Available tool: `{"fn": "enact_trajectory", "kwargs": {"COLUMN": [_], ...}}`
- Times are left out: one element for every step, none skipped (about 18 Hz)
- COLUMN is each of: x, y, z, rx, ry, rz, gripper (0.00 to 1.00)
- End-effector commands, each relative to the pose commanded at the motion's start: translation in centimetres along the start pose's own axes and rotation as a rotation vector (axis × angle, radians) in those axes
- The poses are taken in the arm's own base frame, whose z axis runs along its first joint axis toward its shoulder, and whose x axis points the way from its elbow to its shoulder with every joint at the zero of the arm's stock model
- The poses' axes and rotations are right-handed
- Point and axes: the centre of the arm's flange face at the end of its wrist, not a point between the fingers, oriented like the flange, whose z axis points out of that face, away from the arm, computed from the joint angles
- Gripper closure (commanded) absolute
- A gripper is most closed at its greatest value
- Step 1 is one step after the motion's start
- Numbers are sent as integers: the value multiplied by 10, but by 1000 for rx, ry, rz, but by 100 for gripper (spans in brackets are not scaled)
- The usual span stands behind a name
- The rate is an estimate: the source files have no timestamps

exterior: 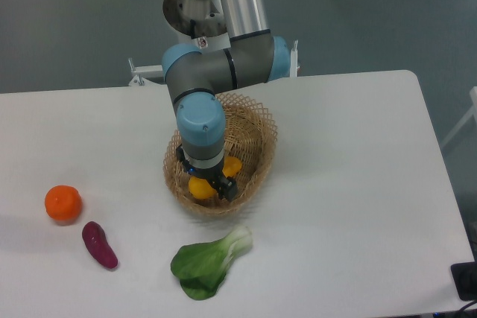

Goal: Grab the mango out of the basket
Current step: 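Lower the gripper onto the yellow mango and close the fingers around it, then lift the held mango up and out of the basket, moving it beside the basket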

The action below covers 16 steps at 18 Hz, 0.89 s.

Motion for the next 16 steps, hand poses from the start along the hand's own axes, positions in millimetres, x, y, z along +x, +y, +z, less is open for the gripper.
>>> {"fn": "enact_trajectory", "kwargs": {"x": [0,-1,-1,0,0,1,1,1,-1,-3,-4,-5,-8,-15,-20,-24], "y": [1,2,2,3,3,3,3,3,4,5,6,8,8,12,12,12], "z": [-1,-3,-5,-7,-8,-11,-13,-17,-21,-25,-32,-38,-40,-44,-49,-54], "rx": [-7,-14,-15,-16,-17,-16,-16,-11,-7,-2,5,12,19,28,35,51], "ry": [-6,-15,-19,-17,-15,-18,-18,-22,-28,-33,-41,-49,-50,-55,-63,-66], "rz": [-5,-5,-5,-3,-3,-3,0,3,4,0,-2,-5,-9,-20,-26,-30], "gripper": [47,49,49,50,51,51,51,51,51,51,51,51,51,51,51,51]}}
